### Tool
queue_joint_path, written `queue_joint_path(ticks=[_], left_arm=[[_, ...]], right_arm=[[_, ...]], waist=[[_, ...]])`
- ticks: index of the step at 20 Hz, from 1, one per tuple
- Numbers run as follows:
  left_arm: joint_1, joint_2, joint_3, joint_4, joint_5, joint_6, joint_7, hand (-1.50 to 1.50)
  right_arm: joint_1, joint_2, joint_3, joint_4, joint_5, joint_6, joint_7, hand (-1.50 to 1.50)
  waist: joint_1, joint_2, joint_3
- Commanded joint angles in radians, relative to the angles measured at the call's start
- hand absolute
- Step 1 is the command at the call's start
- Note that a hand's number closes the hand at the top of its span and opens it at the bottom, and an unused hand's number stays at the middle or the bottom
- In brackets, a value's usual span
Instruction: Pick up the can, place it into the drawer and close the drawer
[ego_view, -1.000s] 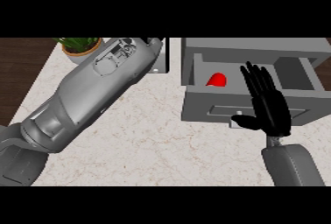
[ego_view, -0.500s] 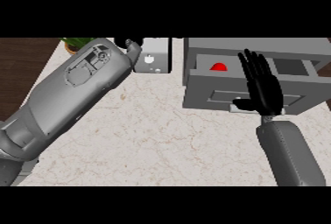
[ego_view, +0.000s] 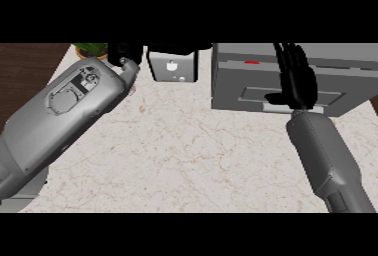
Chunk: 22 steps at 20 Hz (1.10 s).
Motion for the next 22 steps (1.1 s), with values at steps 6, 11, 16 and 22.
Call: queue_joint_path(ticks=[6, 11, 16, 22], left_arm=[[0.132, 0.04, -0.026, -0.197, -0.055, 0.056, 0.041, -1.5], [0.159, 0.126, 0.027, -0.206, -0.047, -0.029, 0.034, -1.5], [0.271, 0.103, 0.015, -0.272, -0.059, -0.01, -0.019, -1.5], [0.269, 0.108, 0.039, -0.273, -0.072, -0.03, -0.021, -1.5]], right_arm=[[-0.208, 0.003, -0.068, 0.301, 0.011, -0.116, 0.011, -1.5], [-0.289, -0.016, -0.087, 0.384, 0.009, -0.137, -0.003, -1.5], [-0.373, -0.043, -0.107, 0.435, 0.004, -0.104, 0.017, -1.5], [-0.402, -0.01, -0.123, 0.485, 0.002, -0.139, 0.015, -1.5]], waist=[[0.024, 0.019, 0.014], [0.02, 0.026, 0.014], [0.035, 0.031, 0.013], [0.028, 0.036, 0.014]])
